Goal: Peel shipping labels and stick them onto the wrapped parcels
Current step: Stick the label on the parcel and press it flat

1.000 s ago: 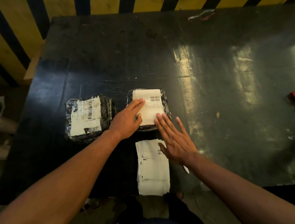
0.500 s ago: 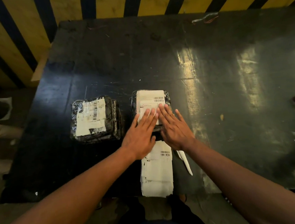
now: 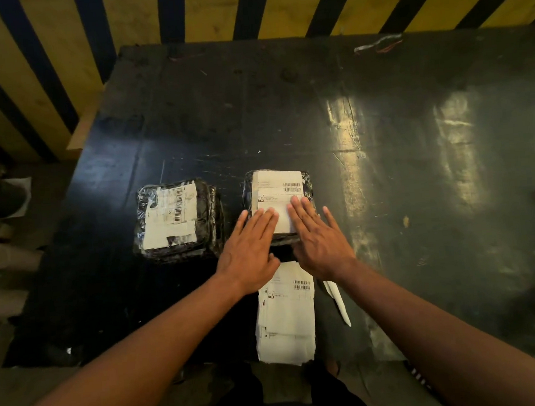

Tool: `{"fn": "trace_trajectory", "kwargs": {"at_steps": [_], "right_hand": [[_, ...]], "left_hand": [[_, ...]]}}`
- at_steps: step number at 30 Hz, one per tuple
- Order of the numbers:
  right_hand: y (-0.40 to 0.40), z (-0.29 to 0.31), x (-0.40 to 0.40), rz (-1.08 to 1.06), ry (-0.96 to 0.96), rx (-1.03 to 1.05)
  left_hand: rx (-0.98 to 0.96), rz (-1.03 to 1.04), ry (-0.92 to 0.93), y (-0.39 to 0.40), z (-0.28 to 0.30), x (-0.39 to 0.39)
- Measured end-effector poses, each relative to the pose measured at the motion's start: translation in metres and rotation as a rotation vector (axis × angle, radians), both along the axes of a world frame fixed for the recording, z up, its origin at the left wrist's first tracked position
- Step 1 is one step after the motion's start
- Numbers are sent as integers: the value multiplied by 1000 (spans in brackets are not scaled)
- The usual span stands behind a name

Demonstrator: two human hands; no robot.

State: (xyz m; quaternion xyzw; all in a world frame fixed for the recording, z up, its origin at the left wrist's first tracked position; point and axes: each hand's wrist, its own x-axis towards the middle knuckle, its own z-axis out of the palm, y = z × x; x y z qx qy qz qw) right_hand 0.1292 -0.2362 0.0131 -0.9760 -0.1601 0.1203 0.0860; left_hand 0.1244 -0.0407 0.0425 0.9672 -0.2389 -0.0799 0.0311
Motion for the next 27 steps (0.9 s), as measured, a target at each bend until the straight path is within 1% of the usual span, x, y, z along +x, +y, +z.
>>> {"fn": "trace_trajectory", "kwargs": {"at_steps": [3,9,14,16,20,22,27], "right_hand": [[-2,-2,1,-4,-9,-26],[-1,3,-1,-5,-9,-28],[1,4,-3,-31,3,1],[3,3,-4,-38,9,12],[3,1,-3,-56,10,20],[1,1,-2,-47,9,13],[0,4,-3,-22,-1,13]], "left_hand": [[-25,18,3,-11,5,10],[-32,10,-8,13,11,16],[-85,29,-73,3,15,26],[-104,26,-64,-5,15,29],[-49,-42,33,-25,7,32],[-27,-31,30,-22,5,35],[24,32,11,14,8,46]]}}
